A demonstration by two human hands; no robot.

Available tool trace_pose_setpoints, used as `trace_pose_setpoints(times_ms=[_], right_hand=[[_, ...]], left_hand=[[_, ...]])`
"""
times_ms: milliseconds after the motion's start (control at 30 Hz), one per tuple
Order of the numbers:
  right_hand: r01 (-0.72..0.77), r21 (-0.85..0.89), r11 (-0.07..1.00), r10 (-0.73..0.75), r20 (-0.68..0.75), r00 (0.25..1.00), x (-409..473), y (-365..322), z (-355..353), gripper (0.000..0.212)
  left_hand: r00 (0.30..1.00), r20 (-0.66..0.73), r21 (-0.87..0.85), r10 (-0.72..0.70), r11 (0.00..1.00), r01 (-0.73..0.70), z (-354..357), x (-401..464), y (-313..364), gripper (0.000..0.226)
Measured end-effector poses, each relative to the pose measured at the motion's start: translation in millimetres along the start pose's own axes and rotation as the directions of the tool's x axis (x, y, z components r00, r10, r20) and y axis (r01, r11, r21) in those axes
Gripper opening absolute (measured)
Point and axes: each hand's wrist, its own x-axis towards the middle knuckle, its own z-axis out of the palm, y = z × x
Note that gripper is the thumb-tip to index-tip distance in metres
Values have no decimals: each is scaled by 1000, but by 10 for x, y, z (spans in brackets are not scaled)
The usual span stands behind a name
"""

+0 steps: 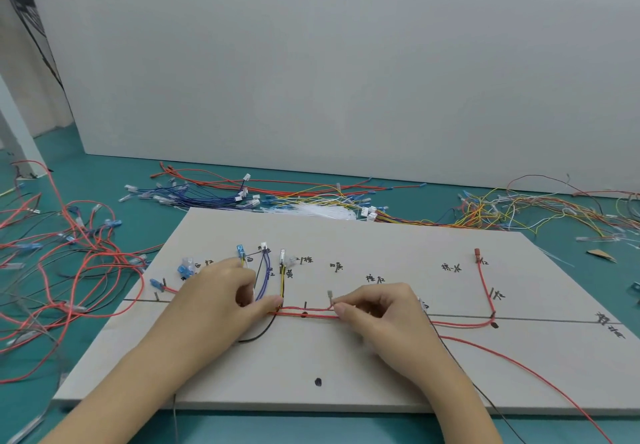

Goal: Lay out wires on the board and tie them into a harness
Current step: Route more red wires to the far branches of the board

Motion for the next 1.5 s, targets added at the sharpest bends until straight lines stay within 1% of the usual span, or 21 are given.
trace_pose_setpoints(times_ms=[33, 100, 167, 233, 300, 333, 367, 433, 533, 567, 633, 800, 1000, 1100, 1200, 1267, 1300, 1367, 1433, 1500], right_hand=[[-9, -25, 1000, 8, -30, 1000, 6, 0, -12, 11], [-20, -106, 994, 10, -94, 996, 24, -13, -35, 11], [-30, -231, 972, -1, -133, 991, 48, -49, -43, 10], [-43, -380, 924, -15, -147, 989, 90, -99, -43, 11], [-12, -569, 822, -46, -88, 995, 151, -153, -41, 13], [22, -637, 770, -58, -36, 998, 190, -183, -42, 13], [48, -666, 744, -59, 7, 998, 235, -206, -45, 13], [68, -665, 744, -41, 56, 998, 331, -233, -58, 14], [93, -675, 732, -42, 93, 995, 457, -248, -52, 16], [101, -684, 723, -40, 105, 994, 496, -250, -42, 16], [113, -707, 698, -34, 124, 992, 578, -259, -16, 16], [127, -767, 629, -12, 154, 988, 771, -320, 75, 13], [147, -778, 610, 42, 218, 975, 953, -450, 192, 11], [161, -808, 567, 118, 273, 955, 990, -556, 132, 13], [173, -837, 519, 182, 306, 935, 1009, -679, 109, 23], [187, -854, 485, 206, 320, 925, 1037, -711, 171, 25], [189, -851, 489, 208, 325, 923, 1059, -703, 214, 25], [184, -823, 537, 202, 337, 920, 1115, -652, 289, 23], [160, -776, 611, 200, 347, 916, 1167, -563, 332, 15], [115, -713, 691, 195, 338, 921, 1184, -466, 338, 15]], left_hand=[[1000, 17, 14, 7, 1000, -7, 3, 24, -4, 50], [998, 61, -15, -5, 1000, 6, -5, 73, -55, 52], [995, 94, -48, -19, 999, 23, -14, 116, -101, 54], [993, 113, -67, -23, 997, 31, -8, 149, -112, 54], [992, 122, -77, -32, 996, 41, -5, 171, -106, 54], [991, 125, -75, -38, 996, 47, -10, 179, -104, 53], [990, 132, -66, -38, 997, 47, -19, 190, -101, 51], [986, 167, -50, -17, 998, 26, -37, 211, -83, 42], [975, 215, -95, 49, 995, -30, -36, 207, -34, 21], [973, 219, -108, 68, 993, -46, -30, 195, -24, 18], [974, 211, -121, 89, 991, -64, -10, 172, -22, 18], [981, 171, -165, 90, 984, -62, 11, 142, -24, 14], [977, 187, -151, 97, 986, -69, 52, 117, -25, 17], [971, 204, -127, 120, 987, -96, 74, 104, -5, 16], [967, 222, -108, 126, 989, -104, 64, 100, 3, 16], [964, 234, -97, 122, 990, -102, 59, 96, 0, 16], [964, 236, -97, 119, 990, -99, 60, 93, 0, 15], [966, 231, -94, 117, 991, -97, 64, 84, 6, 14], [968, 222, -83, 116, 992, -99, 66, 79, 16, 12], [972, 209, -75, 107, 993, -93, 66, 71, 24, 11]])
